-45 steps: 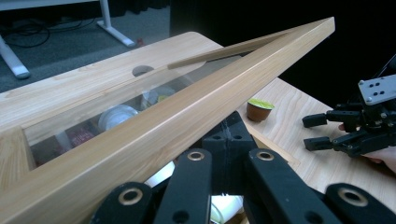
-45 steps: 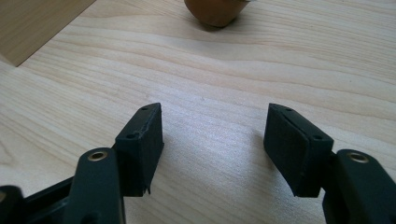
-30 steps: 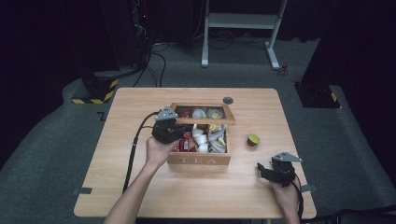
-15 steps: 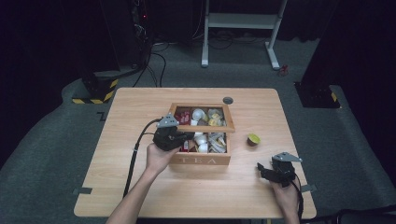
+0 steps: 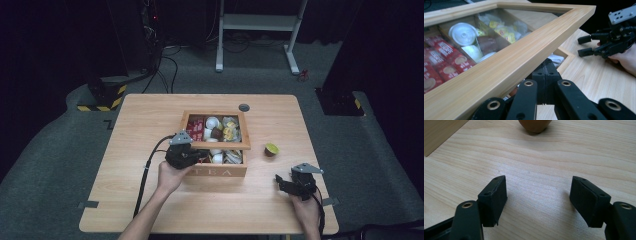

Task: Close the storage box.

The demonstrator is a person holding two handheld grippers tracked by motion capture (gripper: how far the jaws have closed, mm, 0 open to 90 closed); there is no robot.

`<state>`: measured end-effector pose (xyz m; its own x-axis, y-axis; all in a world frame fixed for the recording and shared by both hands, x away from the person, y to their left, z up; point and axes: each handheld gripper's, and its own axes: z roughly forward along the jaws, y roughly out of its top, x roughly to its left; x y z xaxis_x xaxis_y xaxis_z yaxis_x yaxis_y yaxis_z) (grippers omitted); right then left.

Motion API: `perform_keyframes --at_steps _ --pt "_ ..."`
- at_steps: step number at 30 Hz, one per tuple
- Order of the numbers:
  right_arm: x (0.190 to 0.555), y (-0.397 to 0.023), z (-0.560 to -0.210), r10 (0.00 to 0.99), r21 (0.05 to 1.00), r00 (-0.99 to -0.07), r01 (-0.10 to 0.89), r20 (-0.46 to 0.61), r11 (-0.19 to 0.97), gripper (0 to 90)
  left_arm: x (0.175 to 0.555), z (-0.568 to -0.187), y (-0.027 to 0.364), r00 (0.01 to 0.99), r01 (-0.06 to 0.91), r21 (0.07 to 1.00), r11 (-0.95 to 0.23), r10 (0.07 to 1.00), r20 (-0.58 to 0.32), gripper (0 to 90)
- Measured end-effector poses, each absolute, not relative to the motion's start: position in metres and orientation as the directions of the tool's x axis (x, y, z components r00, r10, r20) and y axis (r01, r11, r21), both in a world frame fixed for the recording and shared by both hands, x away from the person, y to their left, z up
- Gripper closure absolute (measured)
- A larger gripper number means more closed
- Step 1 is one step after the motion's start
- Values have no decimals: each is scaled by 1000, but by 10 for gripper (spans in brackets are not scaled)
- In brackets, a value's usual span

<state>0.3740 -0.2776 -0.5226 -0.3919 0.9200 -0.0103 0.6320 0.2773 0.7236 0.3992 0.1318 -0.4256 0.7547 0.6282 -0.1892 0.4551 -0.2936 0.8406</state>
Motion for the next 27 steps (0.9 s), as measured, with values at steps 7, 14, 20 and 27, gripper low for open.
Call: perform_keyframes --at_steps 7,14,20,27 --pt "374 -278 -523 920 724 -392 632 -10 277 300 396 -434 132 757 463 836 -295 622 -200 898" --pt "374 -278 -523 920 724 -392 632 -10 277 299 394 -441 132 756 469 833 -293 621 -207 898" --pt "374 -278 -523 922 722 -388 635 -9 274 295 394 -444 133 757 483 826 -291 613 -227 894" --pt "374 -278 -523 922 722 -388 635 -9 275 295 392 -453 132 754 488 822 -294 617 -226 894"
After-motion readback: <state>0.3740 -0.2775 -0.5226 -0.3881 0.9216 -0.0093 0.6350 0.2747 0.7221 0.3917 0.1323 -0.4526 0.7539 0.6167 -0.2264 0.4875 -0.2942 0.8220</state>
